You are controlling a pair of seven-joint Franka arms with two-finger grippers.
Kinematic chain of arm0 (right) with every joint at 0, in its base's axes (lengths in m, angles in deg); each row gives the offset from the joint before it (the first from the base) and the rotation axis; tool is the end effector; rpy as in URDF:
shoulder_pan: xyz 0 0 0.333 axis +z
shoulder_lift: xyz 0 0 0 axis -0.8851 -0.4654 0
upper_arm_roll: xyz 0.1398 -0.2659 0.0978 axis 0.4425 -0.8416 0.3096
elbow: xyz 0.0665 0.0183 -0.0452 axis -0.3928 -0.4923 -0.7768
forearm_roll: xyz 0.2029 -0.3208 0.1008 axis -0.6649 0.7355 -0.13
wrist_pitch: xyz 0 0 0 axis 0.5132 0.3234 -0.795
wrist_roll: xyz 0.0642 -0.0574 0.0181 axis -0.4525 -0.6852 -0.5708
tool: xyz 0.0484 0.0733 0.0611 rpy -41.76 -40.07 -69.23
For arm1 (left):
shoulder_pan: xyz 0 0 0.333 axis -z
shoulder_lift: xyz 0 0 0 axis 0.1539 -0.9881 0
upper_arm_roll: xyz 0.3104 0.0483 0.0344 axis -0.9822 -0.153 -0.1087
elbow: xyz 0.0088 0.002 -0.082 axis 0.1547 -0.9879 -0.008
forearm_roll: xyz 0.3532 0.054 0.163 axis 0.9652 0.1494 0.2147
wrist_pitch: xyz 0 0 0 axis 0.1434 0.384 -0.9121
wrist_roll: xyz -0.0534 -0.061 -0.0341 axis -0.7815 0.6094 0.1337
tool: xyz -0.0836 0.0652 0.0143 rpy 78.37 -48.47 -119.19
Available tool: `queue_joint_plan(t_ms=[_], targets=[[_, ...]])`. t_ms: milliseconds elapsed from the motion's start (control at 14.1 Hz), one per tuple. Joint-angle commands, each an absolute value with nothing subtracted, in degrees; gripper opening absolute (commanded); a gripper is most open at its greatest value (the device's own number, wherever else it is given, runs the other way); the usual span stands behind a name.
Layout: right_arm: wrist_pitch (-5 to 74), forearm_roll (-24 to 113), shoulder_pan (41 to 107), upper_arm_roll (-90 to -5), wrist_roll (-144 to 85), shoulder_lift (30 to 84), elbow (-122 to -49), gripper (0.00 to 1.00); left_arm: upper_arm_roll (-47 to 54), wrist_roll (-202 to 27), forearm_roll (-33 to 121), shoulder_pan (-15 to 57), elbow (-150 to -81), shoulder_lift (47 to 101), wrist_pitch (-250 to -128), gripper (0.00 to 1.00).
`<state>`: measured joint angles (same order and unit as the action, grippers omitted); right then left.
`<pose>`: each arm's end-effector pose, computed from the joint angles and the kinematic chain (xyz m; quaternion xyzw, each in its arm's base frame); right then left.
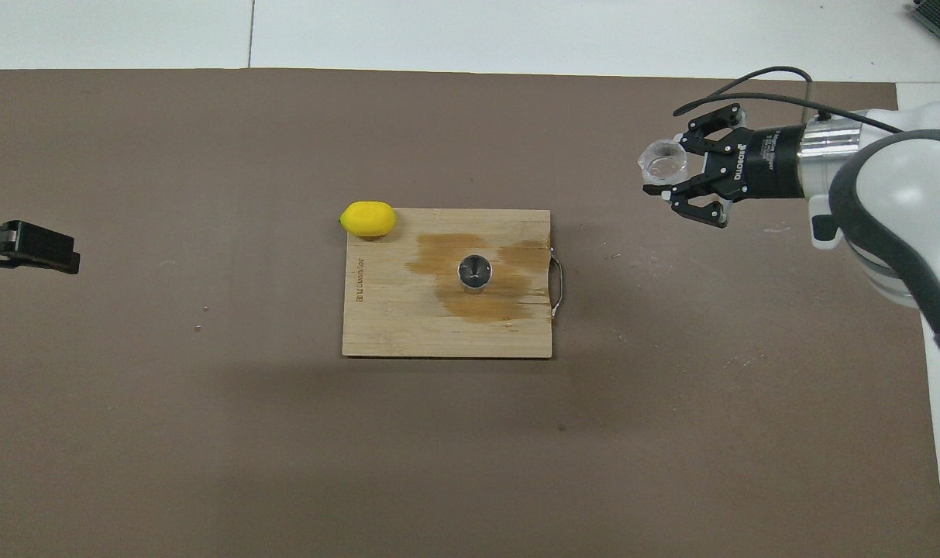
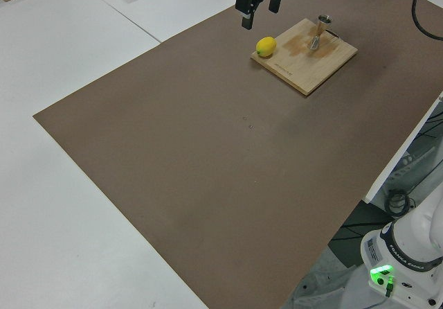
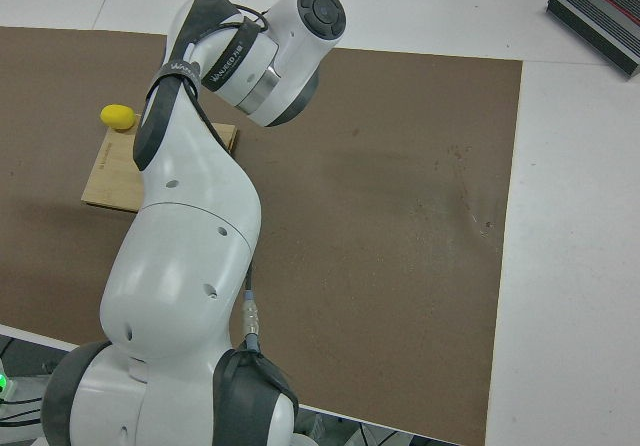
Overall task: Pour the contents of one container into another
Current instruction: 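Raise the glass upright and carry it away from the board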
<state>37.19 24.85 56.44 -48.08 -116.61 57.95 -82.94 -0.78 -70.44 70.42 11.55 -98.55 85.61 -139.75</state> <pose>0.6444 0.0421 0.4552 -0.5715 0.7204 0.2212 0.3247 0.5421 -0.0119 0.6213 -0.9995 0.0269 0.0123 0.0075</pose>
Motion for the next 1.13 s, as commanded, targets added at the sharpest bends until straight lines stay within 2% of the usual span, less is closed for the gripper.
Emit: queue_joint_plan(t_ms=[0, 283, 637, 1061], targets=[[37.20, 16.88, 54.09, -47.22, -107.76, 59.31, -88.62, 0.00, -1.21, -70.93, 71.11, 12.54, -99.05, 86.75, -139.12, 1.00], [36.94, 7.46, 52.34, -47.31, -97.03, 58.78, -94.34, 0.00, -1.30, -70.93, 71.11, 12.45, -99.14, 86.75, -139.03, 1.00], [32.03, 1.13, 49.87, -47.31, -88.06, 52.73, -94.61, 0.00, -1.30, -70.93, 71.11, 12.37, -99.23, 86.75, -139.03, 1.00], [31.58, -1.25, 48.73, -47.31, -79.53, 48.77, -97.94, 0.00, -1.30, -70.93, 71.11, 12.28, -99.23, 86.75, -139.03, 1.00]])
